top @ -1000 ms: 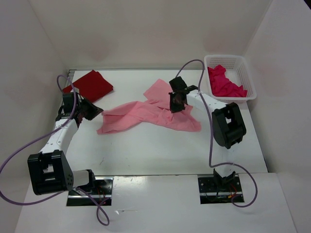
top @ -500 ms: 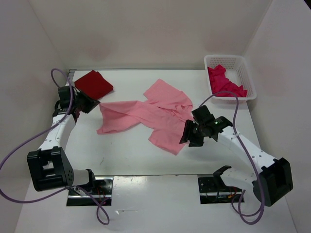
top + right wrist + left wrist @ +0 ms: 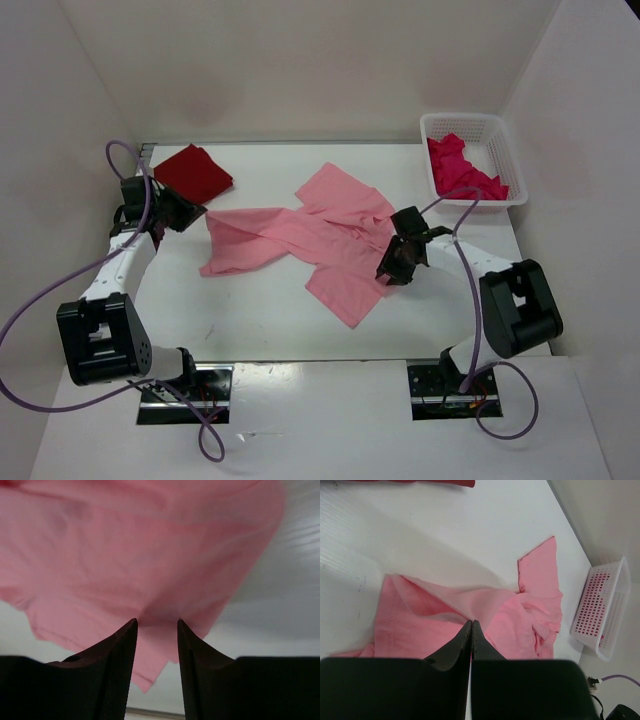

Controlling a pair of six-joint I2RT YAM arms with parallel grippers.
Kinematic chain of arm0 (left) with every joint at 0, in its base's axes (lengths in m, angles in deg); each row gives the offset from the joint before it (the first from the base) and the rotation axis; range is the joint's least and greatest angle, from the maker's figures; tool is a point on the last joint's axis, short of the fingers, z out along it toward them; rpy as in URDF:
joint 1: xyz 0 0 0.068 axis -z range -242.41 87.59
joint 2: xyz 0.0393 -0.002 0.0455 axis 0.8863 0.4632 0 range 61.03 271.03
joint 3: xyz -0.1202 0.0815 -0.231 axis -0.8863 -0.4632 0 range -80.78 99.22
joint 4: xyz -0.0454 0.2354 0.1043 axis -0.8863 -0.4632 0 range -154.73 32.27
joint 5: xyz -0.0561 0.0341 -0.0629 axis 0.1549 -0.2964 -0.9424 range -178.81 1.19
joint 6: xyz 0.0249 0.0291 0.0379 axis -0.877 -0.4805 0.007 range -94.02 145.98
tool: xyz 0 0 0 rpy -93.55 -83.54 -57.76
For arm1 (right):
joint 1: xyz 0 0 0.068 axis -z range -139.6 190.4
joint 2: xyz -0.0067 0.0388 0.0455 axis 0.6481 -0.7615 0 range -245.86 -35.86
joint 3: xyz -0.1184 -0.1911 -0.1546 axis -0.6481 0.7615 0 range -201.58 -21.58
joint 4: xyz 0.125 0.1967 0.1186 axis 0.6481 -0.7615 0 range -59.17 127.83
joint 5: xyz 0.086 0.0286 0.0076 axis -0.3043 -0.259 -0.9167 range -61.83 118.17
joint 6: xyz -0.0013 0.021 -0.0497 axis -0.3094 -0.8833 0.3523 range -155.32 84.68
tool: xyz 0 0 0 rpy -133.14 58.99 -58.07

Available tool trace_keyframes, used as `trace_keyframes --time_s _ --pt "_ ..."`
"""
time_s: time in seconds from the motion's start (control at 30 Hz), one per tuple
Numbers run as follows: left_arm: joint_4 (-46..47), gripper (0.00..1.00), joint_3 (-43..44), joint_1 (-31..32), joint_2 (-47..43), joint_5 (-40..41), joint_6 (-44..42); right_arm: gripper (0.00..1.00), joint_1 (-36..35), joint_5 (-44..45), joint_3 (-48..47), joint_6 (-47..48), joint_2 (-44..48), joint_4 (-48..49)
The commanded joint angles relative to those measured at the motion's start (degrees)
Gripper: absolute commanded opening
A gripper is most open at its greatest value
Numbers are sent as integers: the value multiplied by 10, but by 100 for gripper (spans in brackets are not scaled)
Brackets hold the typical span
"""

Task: Fold and stack the t-shirts
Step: Flatten out the tshirt

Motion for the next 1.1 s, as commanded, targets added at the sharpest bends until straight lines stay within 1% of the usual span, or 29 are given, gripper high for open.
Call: trace_keyframes --time_s 0.0,0.1,0.13,0.17,0.2,0.23,0.27,0.3,0.33,0.37,0.43,0.5,0.57,0.6,0.63,0.7,0.73,0.77,0.8,0.83,0.87,0.9,0.93,0.97,1.0,1.03,1.07 --pt "21 0 -7 -2 -19 -16 -2 43 30 76 -8 -8 -7 50" --pt "21 0 -21 -2 -25 -16 -8 39 54 76 -8 -2 -35 73" --pt "21 0 -30 -2 -25 -16 -8 37 59 62 -8 4 -48 82" --pt "21 0 -30 -2 -25 -22 -14 34 65 62 -18 4 -63 91" --pt "21 0 -35 -2 -25 -22 -14 30 75 55 -27 9 -102 103" --pt "15 0 -35 -2 -25 -22 -19 27 75 50 -62 10 -123 103" --pt "15 0 -35 -2 -25 -22 -20 22 81 50 -83 28 -142 103" --pt "15 0 -35 -2 -25 -22 -20 20 81 50 -105 34 -160 103" --pt "15 0 -35 -2 -25 -22 -20 18 81 42 -157 39 -193 103" --pt "9 0 -35 -2 -25 -22 -20 16 81 37 -185 47 -205 95" --pt "9 0 -35 -2 -25 -22 -20 16 81 44 -243 55 -219 87" --pt "9 0 -35 -2 -25 -28 -14 17 94 44 -274 69 -219 92" --pt "15 0 -30 -2 -25 -34 -8 24 94 31 -290 81 -212 91" --pt "15 0 -30 -2 -25 -34 -8 33 94 22 -305 88 -204 76" --pt "15 0 -22 -2 -20 -34 -8 39 94 22 -305 88 -182 54" --pt "15 0 -15 -2 -20 -34 -8 50 87 22 -282 88 -140 41" --pt "15 0 -10 -2 -20 -34 -3 52 80 27 -236 78 -113 41" --pt "20 0 -10 -2 -20 -34 -3 53 79 27 -206 66 -50 41" --pt "20 0 -5 -2 -13 -34 -3 53 79 27 -140 38 -16 41" --pt "20 0 -5 -2 -13 -34 -3 51 79 21 -107 24 16 35" --pt "20 0 1 -2 -7 -34 -3 48 79 11 -75 10 74 23" --pt "26 0 1 -2 -7 -34 -3 45 79 -9 -11 -24 100 22" --pt "26 0 1 -2 -1 -34 -3 41 79 -20 21 -41 127 17" --pt "32 0 1 -2 -1 -34 -3 38 79 -31 48 -57 177 17" --pt "32 0 -4 -2 -1 -34 -3 36 74 -31 90 -72 200 17" --pt "32 0 -5 -2 4 -28 -3 35 66 -26 104 -100 219 6" --pt "32 0 -5 4 4 -28 -8 35 66 -26 125 -109 245 1"
